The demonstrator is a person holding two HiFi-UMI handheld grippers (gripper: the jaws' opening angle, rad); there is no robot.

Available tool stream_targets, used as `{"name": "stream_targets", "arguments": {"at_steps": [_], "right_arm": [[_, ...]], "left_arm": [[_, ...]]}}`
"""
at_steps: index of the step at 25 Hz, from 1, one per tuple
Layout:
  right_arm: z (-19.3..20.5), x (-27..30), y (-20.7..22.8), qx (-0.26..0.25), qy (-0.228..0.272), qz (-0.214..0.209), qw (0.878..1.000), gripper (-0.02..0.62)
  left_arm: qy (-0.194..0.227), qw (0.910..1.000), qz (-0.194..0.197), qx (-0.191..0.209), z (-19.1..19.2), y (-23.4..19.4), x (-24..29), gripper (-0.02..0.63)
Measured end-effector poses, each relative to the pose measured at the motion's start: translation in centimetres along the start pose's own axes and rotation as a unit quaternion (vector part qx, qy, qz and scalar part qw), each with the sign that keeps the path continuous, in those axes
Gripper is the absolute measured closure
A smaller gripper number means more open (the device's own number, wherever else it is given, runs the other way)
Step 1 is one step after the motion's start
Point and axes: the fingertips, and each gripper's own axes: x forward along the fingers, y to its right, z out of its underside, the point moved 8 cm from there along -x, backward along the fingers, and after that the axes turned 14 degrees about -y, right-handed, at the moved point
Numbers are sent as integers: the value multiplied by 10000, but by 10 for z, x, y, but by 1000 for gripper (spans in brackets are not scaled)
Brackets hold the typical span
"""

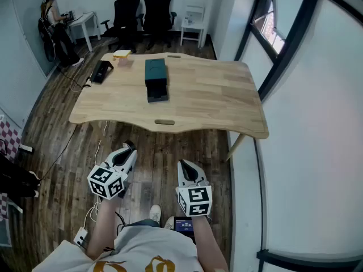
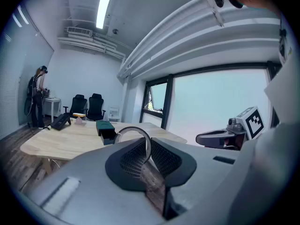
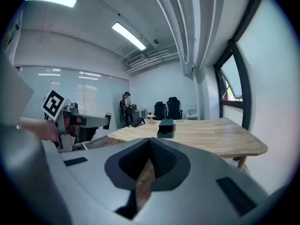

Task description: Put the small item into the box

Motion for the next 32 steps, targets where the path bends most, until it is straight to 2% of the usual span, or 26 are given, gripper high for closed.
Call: {"name": "stream_targets", "arguments": {"at_steps": [11,18,24,32], "right_arm": [[6,-20,10,42,181,-27,9998,591],[0,-8,27,138,297,-2,9995,591],[-14,31,54,142,265,6,9995,591],[-52,128,109,288,-22,284,9992,591]], "left_arm": [[-49,9999,-68,58,6,22,-13,570],[-41,9997,-252,37,0,9,-1,571],[16,9996,-232,157,-23,-16,44,570],[-8,10000,36,-63,-59,-95,139,569]]}}
